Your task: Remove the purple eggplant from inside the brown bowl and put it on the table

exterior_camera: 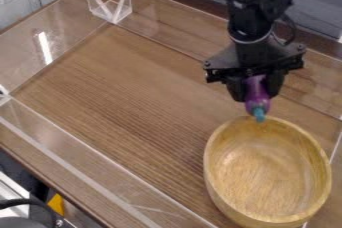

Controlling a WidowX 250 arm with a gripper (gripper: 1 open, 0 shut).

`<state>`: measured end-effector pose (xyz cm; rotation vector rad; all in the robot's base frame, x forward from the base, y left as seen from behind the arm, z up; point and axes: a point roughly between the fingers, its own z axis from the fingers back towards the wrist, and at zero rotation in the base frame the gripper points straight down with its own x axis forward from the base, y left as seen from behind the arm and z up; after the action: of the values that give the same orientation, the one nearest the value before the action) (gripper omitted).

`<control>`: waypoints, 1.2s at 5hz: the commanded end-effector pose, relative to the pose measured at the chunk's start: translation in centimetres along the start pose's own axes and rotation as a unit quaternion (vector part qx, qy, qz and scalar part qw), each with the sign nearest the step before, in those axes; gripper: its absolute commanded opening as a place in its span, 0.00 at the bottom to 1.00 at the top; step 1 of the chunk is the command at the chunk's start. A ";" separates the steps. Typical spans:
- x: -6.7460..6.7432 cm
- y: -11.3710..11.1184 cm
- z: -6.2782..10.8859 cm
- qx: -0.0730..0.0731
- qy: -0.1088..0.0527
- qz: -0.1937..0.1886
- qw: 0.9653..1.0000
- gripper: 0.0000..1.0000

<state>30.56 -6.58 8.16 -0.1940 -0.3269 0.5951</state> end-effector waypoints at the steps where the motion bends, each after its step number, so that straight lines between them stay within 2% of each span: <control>1: 2.1 -0.9 0.3 -0.021 -0.042 0.009 0.999 0.00; 2: 2.6 -0.8 -0.2 -0.020 -0.054 0.011 0.998 0.00; 3: 2.7 -0.6 -0.4 -0.014 -0.059 0.010 0.998 1.00; 6: 4.2 -0.4 -2.0 0.006 -0.067 0.030 0.997 1.00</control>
<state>33.80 -4.96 5.82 -0.1314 -0.3983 0.6632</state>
